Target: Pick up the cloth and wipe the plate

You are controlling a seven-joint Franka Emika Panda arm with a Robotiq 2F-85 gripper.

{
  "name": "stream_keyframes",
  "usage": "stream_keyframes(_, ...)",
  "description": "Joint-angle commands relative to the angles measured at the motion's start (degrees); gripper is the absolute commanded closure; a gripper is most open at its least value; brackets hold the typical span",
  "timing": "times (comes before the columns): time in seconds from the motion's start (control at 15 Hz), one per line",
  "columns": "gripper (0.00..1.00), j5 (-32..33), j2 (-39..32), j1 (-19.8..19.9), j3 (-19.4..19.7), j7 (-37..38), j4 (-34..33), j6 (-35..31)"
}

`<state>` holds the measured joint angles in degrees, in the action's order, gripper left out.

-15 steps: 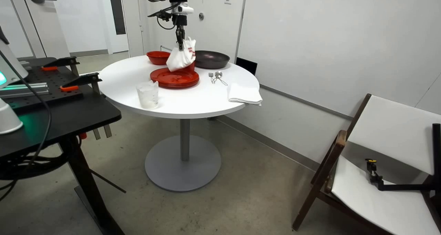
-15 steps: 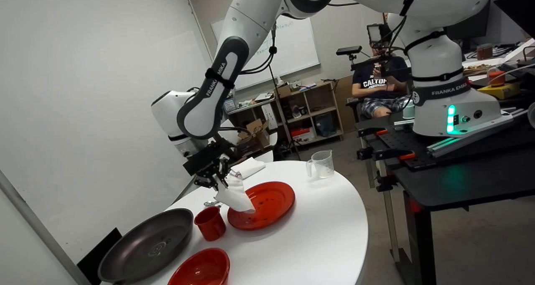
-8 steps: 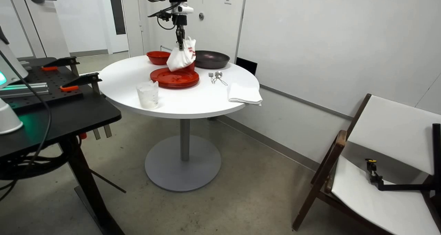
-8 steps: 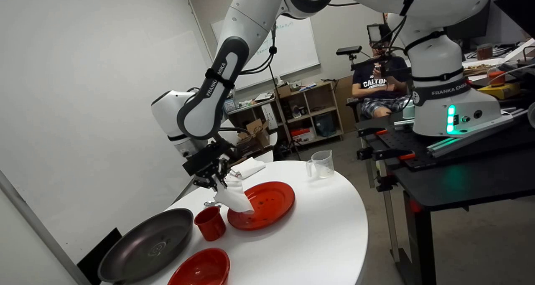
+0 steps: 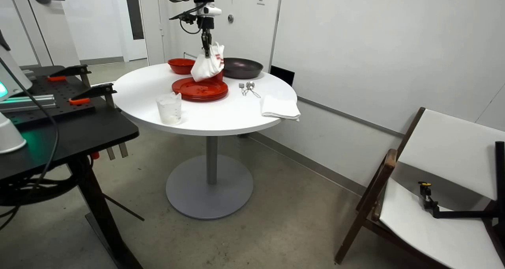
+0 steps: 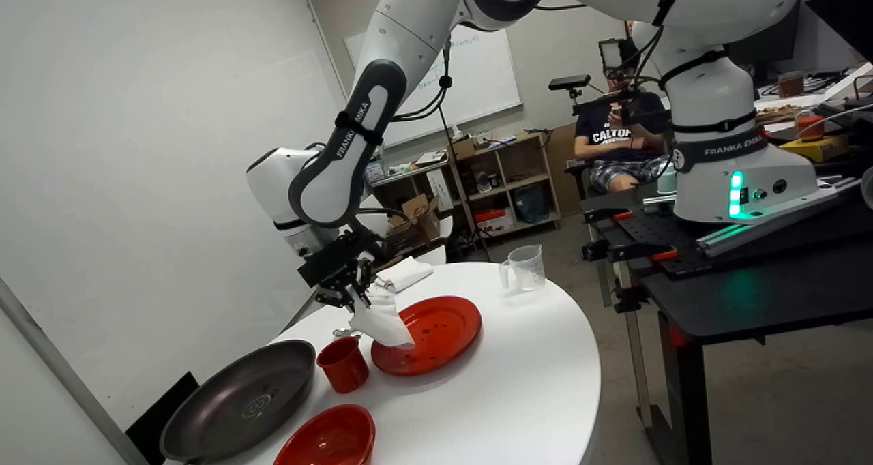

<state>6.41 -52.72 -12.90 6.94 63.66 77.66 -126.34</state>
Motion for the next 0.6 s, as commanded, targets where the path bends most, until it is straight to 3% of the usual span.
stream_keyframes(0.0, 0.85, -0.1, -0.1, -0.1, 0.1, -0.1, -0.2, 0.1)
stream_keyframes(0.2, 0.85, -0.1, -0.1, -0.1, 0.1, -0.1, -0.2, 0.1)
stream_keyframes(0.27, 0.95, -0.1, -0.1, -0.1, 0.1, -0.1, -0.2, 0.1)
stream_keyframes(0.53, 0.94, -1.4, 0.5, 0.8, 0.5, 2.0, 0.9, -1.0)
